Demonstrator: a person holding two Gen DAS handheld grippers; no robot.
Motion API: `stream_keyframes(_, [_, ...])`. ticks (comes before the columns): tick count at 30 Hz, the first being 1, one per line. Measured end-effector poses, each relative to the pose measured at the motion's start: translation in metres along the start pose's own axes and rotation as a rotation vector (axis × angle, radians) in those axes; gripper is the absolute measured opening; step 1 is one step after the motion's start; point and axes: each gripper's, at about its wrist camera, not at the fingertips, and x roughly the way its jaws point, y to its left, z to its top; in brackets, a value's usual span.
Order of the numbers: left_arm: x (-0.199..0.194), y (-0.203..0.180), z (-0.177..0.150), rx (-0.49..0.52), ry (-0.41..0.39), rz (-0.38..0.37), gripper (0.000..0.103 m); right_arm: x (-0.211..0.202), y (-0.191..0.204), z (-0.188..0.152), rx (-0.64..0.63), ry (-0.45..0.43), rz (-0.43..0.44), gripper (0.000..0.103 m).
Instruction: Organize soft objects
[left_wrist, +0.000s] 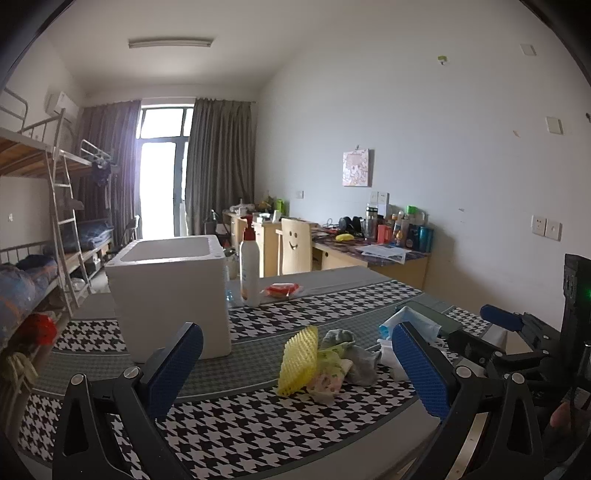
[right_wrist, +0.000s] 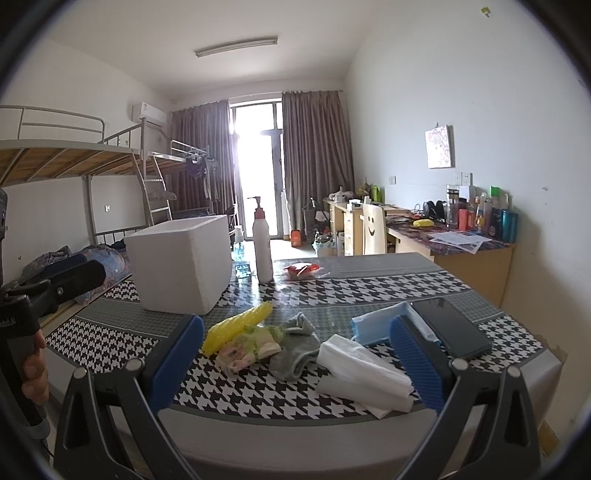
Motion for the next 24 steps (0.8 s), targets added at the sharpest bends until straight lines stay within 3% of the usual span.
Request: stream_keyframes(24, [0.069,-0.007,-0.008,0.011,0.166,-0.025,0.102,0.035,-0.029,-0.014,0.029,0.106,-0.045,0.102])
